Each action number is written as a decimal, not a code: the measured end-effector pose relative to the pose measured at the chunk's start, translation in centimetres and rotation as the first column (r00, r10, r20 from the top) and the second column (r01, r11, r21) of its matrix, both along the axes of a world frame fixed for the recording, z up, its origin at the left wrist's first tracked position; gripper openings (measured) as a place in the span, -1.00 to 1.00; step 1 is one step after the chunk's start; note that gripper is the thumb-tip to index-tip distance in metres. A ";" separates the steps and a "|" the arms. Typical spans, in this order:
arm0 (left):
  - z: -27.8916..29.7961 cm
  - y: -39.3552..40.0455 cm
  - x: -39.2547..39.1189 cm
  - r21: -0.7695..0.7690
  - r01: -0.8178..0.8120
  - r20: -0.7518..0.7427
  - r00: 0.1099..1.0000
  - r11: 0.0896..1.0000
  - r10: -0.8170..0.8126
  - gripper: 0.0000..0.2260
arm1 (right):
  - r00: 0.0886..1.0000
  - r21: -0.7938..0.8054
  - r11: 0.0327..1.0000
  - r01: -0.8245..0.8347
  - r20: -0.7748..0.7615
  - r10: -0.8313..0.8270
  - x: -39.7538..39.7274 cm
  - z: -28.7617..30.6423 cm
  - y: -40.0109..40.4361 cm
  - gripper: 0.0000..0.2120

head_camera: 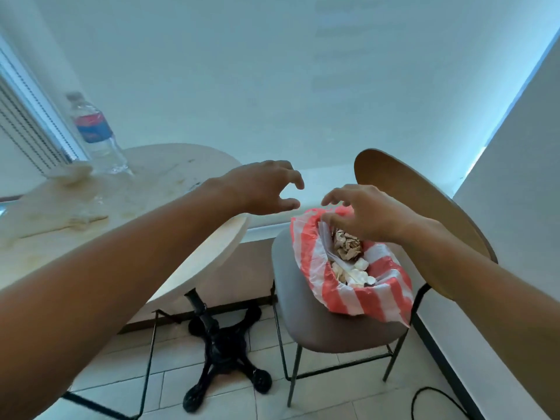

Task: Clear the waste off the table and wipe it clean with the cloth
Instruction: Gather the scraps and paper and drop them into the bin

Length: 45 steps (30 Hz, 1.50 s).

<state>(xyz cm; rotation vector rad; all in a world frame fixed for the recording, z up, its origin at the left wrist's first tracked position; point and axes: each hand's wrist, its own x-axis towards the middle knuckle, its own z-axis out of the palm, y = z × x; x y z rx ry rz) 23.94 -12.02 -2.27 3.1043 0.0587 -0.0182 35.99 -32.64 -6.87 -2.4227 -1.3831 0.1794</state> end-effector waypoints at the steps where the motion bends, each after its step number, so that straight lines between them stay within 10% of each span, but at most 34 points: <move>1: 0.4 0.5 -1.4 -0.004 -0.026 0.013 1.000 1.000 0.026 -0.64 | 0.999 0.002 1.000 -0.030 0.017 0.030 -0.8 0.4 0.7 -0.67; 25: 0.4 17.7 -25.0 -0.034 -0.249 0.075 0.965 0.968 0.251 -0.64 | 0.964 0.064 0.971 -0.230 0.150 0.218 -18.4 3.1 17.6 -0.80; 45: -2.8 18.8 -24.6 -0.113 -0.358 0.106 0.923 0.927 0.369 -0.68 | 0.770 -0.215 0.806 -0.551 0.241 0.591 -16.3 2.1 24.9 -0.78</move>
